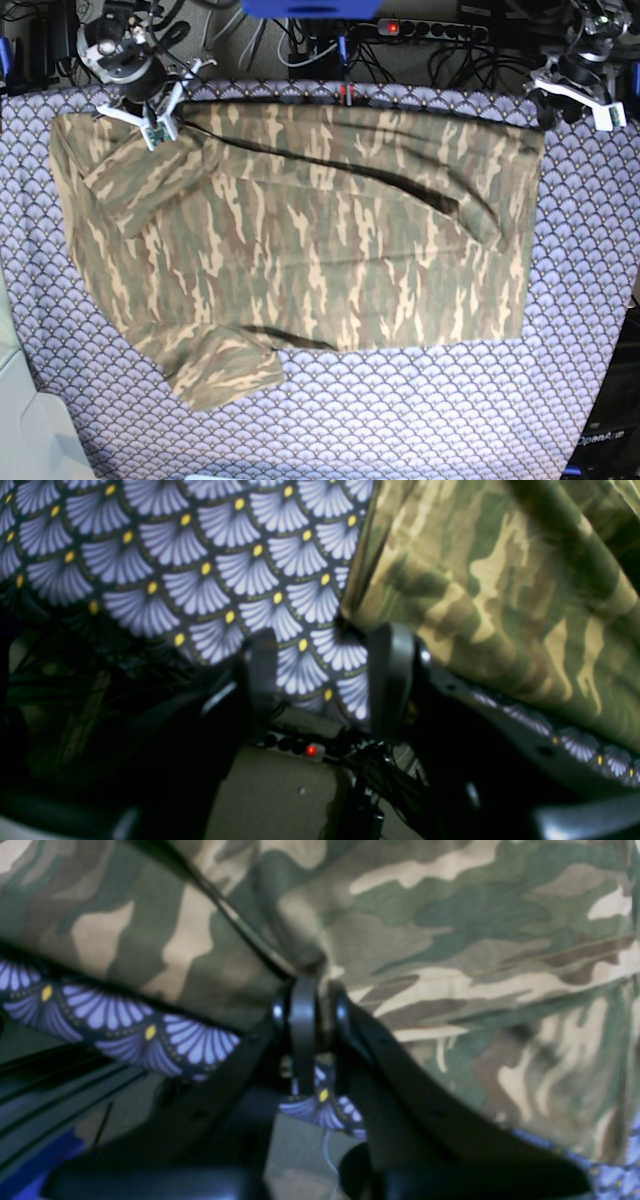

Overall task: Fold the T-shirt properly
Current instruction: 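Lower the right gripper onto the shirt body beside the sleeve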

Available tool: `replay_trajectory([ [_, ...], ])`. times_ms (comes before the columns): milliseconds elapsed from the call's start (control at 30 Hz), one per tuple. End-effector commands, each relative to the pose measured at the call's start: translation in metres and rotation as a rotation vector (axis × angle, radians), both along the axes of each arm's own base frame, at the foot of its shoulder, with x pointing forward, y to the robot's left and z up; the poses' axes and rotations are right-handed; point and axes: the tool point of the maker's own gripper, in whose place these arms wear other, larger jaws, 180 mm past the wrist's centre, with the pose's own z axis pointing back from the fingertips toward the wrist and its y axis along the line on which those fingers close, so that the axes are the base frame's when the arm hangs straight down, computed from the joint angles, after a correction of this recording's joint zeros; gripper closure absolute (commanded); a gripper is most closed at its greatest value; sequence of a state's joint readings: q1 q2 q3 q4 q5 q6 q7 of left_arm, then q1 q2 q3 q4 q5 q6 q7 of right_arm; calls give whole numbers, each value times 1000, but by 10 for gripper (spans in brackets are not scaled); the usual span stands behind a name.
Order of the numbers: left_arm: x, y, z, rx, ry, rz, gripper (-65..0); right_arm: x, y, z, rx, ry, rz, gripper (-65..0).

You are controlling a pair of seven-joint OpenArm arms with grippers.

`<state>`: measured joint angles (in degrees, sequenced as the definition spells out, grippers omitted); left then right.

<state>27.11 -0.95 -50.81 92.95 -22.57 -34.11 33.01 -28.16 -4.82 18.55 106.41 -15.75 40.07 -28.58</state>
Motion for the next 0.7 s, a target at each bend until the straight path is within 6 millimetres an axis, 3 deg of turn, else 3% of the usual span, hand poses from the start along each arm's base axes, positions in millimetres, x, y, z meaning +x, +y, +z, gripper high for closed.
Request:
replay_trajectory([
  [0, 3, 5, 9, 17, -33, 1, -288, 10, -4, 15, -15, -58, 11, -19],
  [333, 2, 5, 9, 16, -31, -3, -288, 64, -15, 50, -88, -198, 29, -18],
  [667, -10, 5, 7, 23, -6, -7, -288, 135, 25, 85, -251, -274, 187, -18],
])
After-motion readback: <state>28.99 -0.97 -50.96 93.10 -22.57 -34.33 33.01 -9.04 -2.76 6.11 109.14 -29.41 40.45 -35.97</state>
